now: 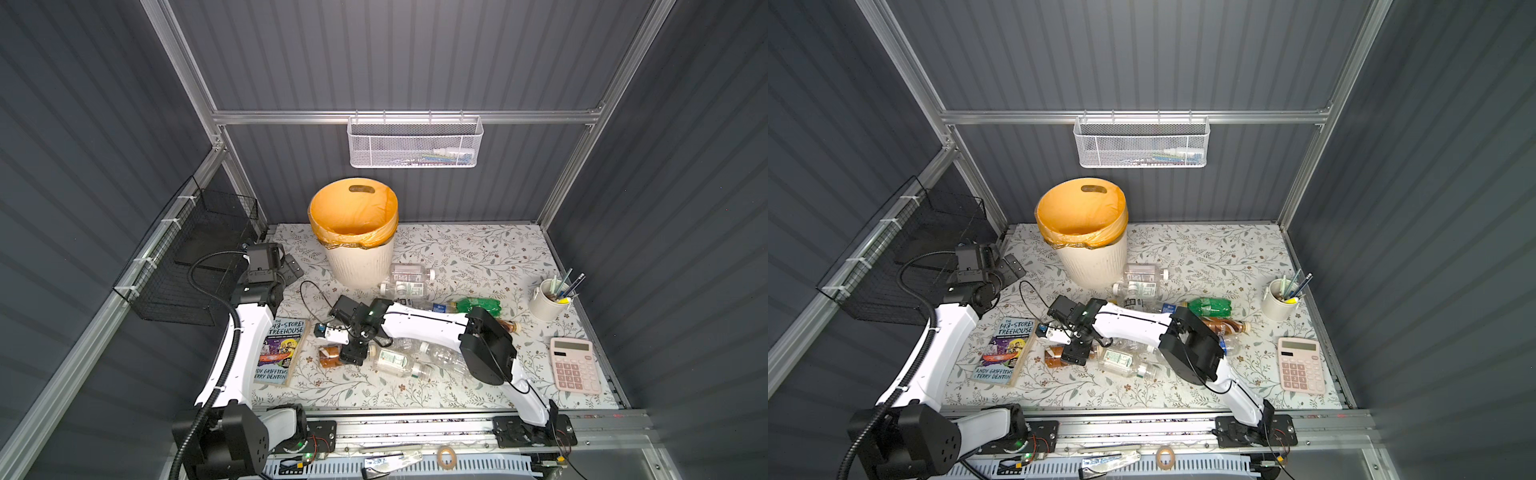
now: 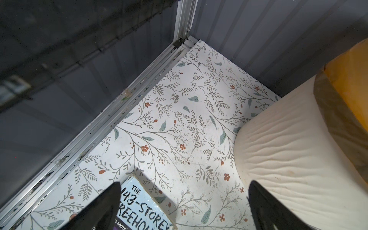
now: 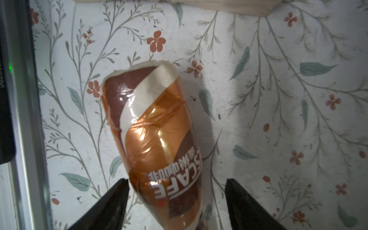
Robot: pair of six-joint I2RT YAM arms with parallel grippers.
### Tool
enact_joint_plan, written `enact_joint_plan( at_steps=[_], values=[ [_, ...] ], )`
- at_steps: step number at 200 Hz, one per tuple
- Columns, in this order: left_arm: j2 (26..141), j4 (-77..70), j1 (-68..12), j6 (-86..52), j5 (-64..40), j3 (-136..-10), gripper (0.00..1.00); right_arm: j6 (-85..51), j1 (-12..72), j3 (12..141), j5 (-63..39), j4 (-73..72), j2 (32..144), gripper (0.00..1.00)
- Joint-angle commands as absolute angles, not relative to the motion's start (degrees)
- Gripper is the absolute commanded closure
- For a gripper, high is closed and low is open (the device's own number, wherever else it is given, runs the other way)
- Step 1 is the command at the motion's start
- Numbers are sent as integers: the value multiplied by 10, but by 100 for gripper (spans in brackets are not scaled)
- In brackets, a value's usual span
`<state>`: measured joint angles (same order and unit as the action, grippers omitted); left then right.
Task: Throw the plastic bottles in the bin
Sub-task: Pick up the plastic bottle from the middle-left of the table.
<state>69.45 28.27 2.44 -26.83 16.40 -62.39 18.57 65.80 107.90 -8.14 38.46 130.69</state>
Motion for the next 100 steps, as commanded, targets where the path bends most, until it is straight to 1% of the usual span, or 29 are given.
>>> enact_joint_plan(
  at_steps=[1, 16, 53, 78, 100],
  values=[
    [689, 284, 29, -276, 153, -615, 0, 202, 667, 1105, -51, 417, 1331, 25],
    [687, 283, 29, -279, 154, -608, 0, 201, 669, 1107, -53, 413, 1336, 26],
    [686, 281, 29, -282, 152, -608, 0, 200, 670, 1108, -63, 397, 1334, 33],
    [685, 282, 29, -283, 153, -611, 0, 190, 670, 1096, -60, 375, 1308, 45],
    [681, 284, 29, -281, 157, -612, 0, 178, 666, 1052, -63, 325, 1254, 52]
  ],
)
